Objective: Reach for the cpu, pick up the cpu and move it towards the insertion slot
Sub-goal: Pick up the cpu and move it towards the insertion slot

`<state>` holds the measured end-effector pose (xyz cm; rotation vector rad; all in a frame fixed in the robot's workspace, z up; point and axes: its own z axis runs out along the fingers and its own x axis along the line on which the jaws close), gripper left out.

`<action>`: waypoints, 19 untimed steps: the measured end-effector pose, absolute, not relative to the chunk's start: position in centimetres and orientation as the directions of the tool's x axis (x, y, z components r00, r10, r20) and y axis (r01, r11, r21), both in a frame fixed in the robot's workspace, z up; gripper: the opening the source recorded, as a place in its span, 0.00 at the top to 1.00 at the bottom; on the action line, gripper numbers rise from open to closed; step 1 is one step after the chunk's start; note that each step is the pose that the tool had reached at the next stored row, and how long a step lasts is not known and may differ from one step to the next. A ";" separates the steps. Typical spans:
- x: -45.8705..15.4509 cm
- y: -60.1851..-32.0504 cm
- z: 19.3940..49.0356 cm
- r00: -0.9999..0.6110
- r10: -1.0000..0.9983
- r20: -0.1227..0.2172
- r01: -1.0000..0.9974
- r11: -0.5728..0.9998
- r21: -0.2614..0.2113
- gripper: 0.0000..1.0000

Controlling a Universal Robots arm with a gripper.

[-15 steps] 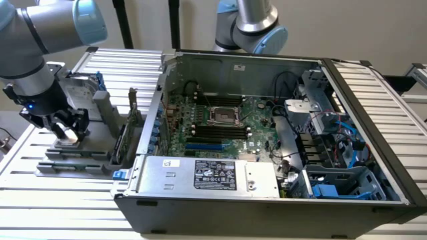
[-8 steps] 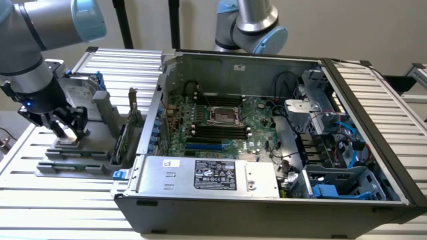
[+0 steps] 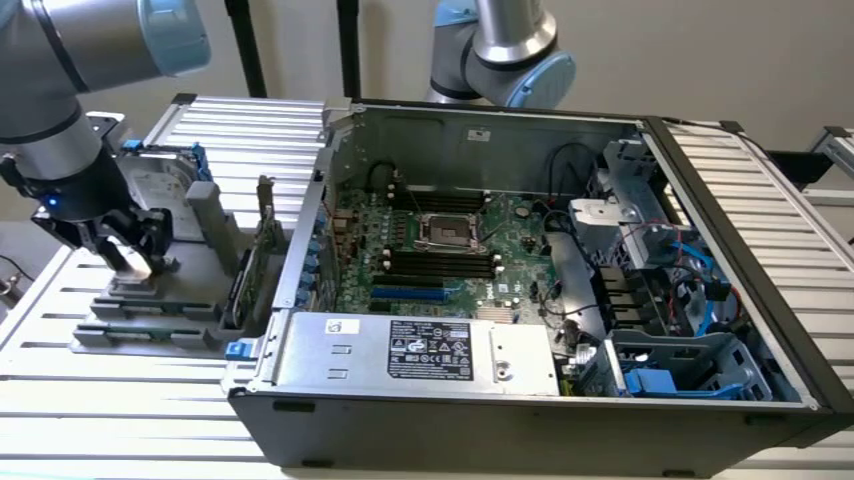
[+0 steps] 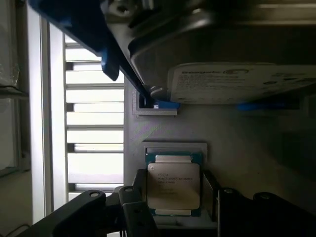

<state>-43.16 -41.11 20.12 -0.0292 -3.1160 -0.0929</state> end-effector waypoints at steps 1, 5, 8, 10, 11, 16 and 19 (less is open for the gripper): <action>-43.2 -41.1 20.3 -1.000 0.018 0.025 0.019 0.998 0.059 0.46; -43.1 -41.1 21.7 -1.000 0.018 0.025 0.019 0.998 0.059 0.46; -43.1 -41.1 23.0 -1.000 0.018 0.026 0.019 0.998 0.059 0.46; -43.0 -41.1 24.0 -0.999 0.018 0.026 0.019 0.998 0.059 0.46; -42.9 -41.1 24.4 -0.999 0.018 0.026 0.020 0.998 0.059 0.46; -42.6 -41.1 26.7 -0.999 0.018 0.027 0.019 0.998 0.059 0.46; -42.1 -41.1 28.1 -0.999 0.018 0.028 0.019 0.998 0.059 0.46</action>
